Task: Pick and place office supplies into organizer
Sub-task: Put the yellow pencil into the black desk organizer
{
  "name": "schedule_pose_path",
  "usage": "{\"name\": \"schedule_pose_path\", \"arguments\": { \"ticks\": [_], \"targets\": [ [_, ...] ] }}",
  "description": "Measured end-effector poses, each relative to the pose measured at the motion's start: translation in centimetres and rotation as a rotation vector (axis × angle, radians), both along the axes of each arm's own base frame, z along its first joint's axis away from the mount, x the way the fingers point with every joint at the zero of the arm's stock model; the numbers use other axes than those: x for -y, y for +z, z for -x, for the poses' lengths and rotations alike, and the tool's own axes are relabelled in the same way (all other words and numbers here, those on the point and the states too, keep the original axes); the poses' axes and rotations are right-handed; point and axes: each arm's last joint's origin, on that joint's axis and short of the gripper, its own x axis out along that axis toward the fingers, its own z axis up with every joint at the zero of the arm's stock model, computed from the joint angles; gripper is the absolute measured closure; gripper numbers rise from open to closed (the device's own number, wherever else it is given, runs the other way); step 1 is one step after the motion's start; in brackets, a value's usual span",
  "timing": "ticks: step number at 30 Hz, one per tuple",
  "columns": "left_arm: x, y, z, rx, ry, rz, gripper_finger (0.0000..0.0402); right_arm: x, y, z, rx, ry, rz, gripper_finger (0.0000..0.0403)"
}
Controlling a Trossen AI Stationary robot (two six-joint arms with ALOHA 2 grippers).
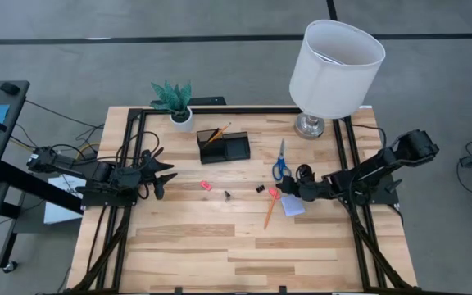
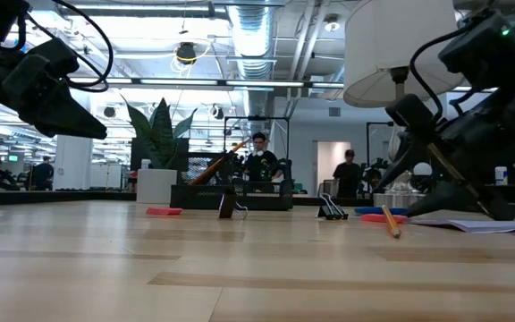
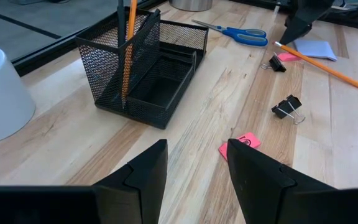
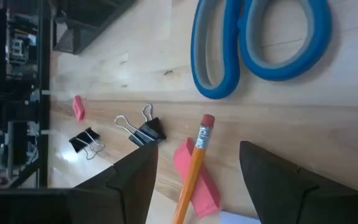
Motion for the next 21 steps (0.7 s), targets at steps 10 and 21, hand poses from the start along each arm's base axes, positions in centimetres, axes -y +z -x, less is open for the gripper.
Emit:
{"name": "schedule_pose_path", "arguments": {
  "ticks": [10, 21],
  "targets": [
    [0.0, 0.0, 0.0, 0.0, 0.0, 0.0, 0.0242, 1.0, 0.0, -0.2, -0.016, 0.0, -0.008, 0.0182],
    [0.0, 0.0, 0.0, 0.0, 0.0, 0.0, 0.0242, 1.4, -0.2, -2.1, -0.051, 0.018, -0.005, 0.0182]
  ]
}}
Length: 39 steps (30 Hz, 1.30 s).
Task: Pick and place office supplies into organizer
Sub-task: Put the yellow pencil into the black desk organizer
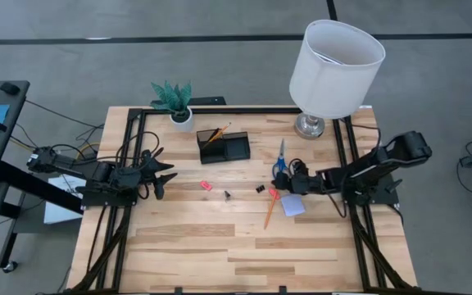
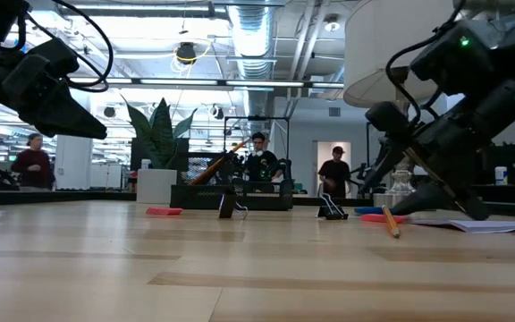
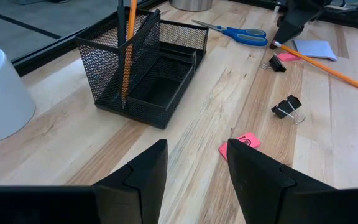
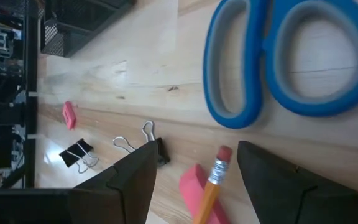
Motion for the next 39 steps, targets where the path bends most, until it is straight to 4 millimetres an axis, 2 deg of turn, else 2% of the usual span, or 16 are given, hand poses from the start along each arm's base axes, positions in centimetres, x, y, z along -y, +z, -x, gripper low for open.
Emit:
{"name": "schedule_pose_path", "arguments": {
  "ticks": [20, 39],
  "targets": [
    [0.0, -0.01, 0.0, 0.0, 0.0, 0.0, 0.0242, -0.07, -0.03, -0.59, -0.01, 0.007, -0.028, 0.0189],
    [0.0, -0.01, 0.0, -0.001, 0.0, 0.0, 0.0242, -0.12, -0.38, -0.19, -0.063, -0.015, -0.071, 0.0319]
  ]
}}
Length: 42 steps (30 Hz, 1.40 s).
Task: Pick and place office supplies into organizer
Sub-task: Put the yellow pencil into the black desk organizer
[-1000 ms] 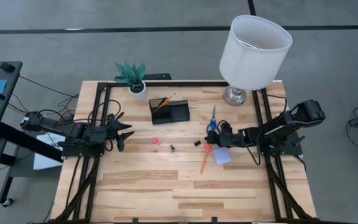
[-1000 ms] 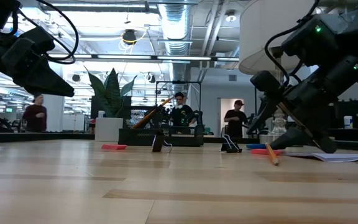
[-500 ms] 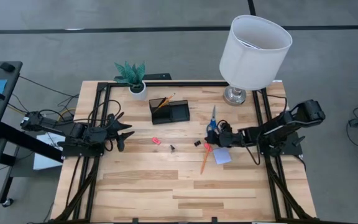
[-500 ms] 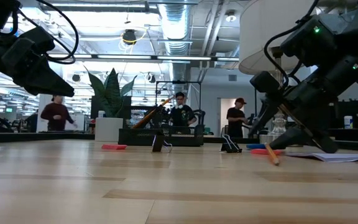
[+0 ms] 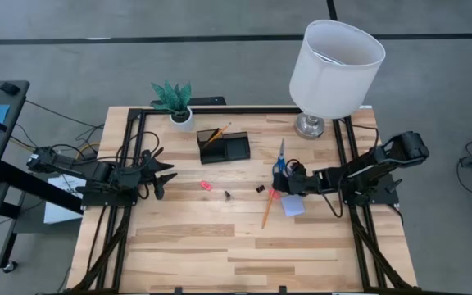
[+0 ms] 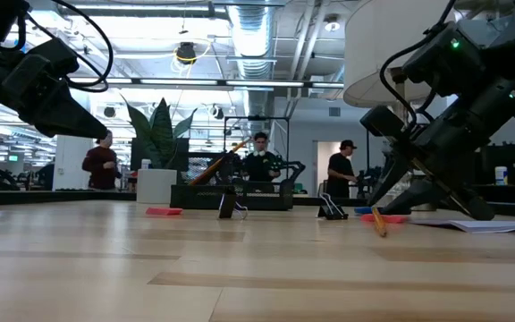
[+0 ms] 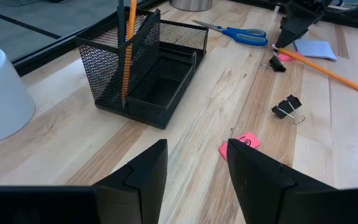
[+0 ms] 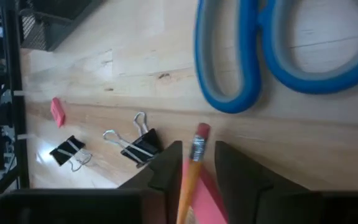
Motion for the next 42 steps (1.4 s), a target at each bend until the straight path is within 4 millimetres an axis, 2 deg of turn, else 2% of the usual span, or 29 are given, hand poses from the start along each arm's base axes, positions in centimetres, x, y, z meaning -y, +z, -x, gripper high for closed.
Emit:
{"name": "schedule_pose_path", "arguments": {
  "ticks": [8, 19, 42],
  "targets": [
    [0.0, 0.0, 0.0, 0.0, 0.0, 0.0, 0.0242, 0.4, -0.3, 0.0, -0.03, -0.016, -0.011, 0.0396],
    [0.0, 0.0, 0.0, 0.0, 0.0, 0.0, 0.0242, 0.6, -0.3, -0.1, -0.032, -0.013, -0.017, 0.0402],
    [0.0, 0.0, 0.0, 0.0, 0.0, 0.0, 0.0242, 0.1, 1.9, -2.6, -0.052, 0.079, 0.074, 0.0402]
  ]
}}
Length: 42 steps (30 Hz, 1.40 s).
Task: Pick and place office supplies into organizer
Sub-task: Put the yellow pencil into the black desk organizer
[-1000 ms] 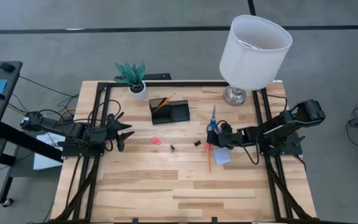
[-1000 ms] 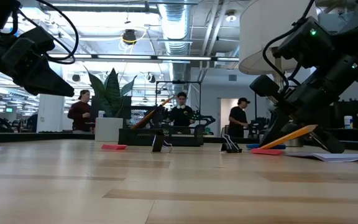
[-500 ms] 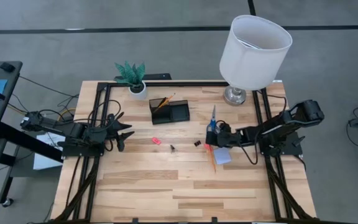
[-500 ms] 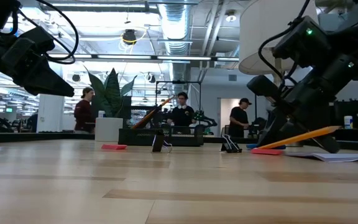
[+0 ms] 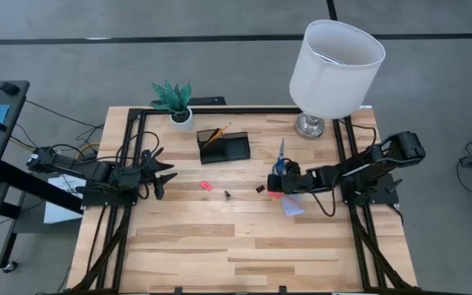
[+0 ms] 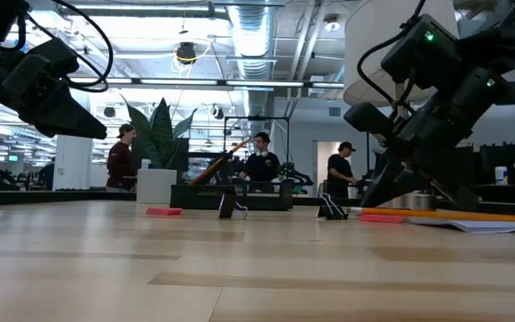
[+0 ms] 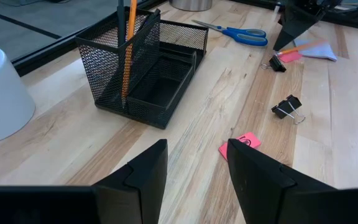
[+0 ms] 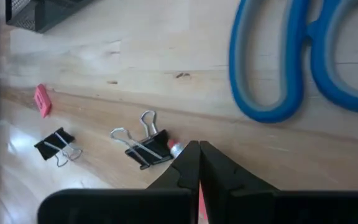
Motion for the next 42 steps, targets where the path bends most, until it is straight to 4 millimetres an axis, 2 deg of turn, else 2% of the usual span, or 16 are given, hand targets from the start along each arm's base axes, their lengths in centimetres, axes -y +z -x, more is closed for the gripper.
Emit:
{"name": "schedule_pose_path", "arguments": {
  "ticks": [15, 19, 25, 32, 37, 42],
  "targets": [
    [0.0, 0.0, 0.0, 0.0, 0.0, 0.0, 0.0242, -0.3, 1.4, -1.3, -0.036, 0.166, 0.114, 0.0392],
    [0.0, 0.0, 0.0, 0.0, 0.0, 0.0, 0.0242, -0.3, 2.5, -2.0, -0.115, 0.303, 0.17, 0.0365],
    [0.0, 0.0, 0.0, 0.0, 0.0, 0.0, 0.0242, -0.5, 5.1, -2.5, -0.356, 0.536, 0.272, 0.0305],
    [0.0, 0.0, 0.0, 0.0, 0.0, 0.0, 0.0242, -1.6, 8.2, -4.1, -0.358, 0.83, 0.471, 0.0239],
    [0.0, 0.0, 0.0, 0.0, 0.0, 0.0, 0.0242, -2.1, 8.2, -4.4, -0.372, 0.981, 0.568, 0.0215],
    [0.0, 0.0, 0.0, 0.0, 0.0, 0.0, 0.0242, -2.2, 7.5, -4.5, -0.405, 1.066, 0.598, 0.0212]
  ]
}}
